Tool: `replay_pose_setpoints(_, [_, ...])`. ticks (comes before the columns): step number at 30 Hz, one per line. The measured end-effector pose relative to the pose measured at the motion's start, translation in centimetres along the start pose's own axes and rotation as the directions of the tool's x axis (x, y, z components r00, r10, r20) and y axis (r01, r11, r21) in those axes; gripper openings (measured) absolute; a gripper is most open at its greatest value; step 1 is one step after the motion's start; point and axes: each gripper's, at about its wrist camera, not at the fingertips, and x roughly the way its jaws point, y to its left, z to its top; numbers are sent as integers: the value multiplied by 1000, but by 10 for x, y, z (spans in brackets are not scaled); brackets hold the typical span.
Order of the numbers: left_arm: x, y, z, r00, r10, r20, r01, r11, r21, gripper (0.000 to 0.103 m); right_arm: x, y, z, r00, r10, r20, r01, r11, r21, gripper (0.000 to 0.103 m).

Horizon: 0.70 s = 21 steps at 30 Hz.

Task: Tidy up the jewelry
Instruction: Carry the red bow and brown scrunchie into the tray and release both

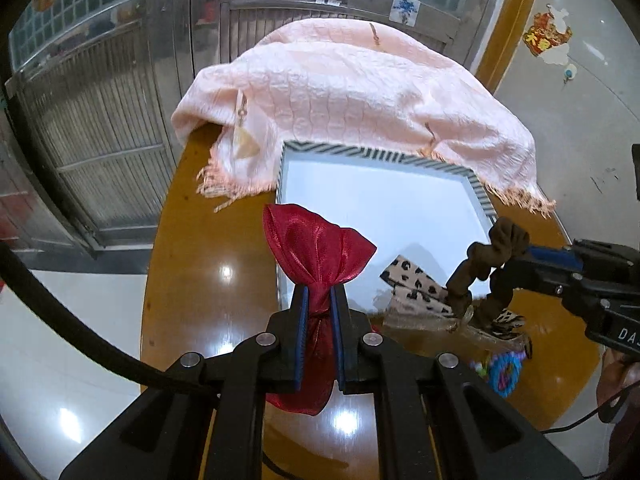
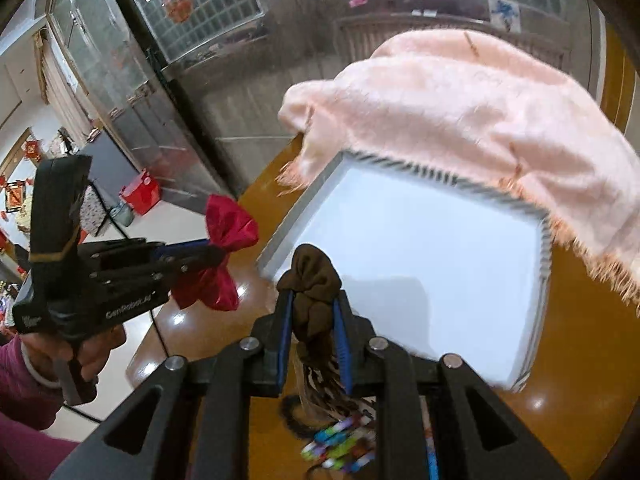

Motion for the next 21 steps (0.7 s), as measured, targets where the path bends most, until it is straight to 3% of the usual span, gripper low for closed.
replay_pose_setpoints(7, [26, -11, 31, 999, 46, 5, -46, 999, 5, 0, 27, -21, 29, 1000, -16, -16, 16, 1000, -24, 20])
replay_pose_setpoints(21, [99, -8, 63, 992, 106, -75, -109, 993, -45, 0, 118, -63, 65, 993, 60, -106, -58, 998, 17, 20])
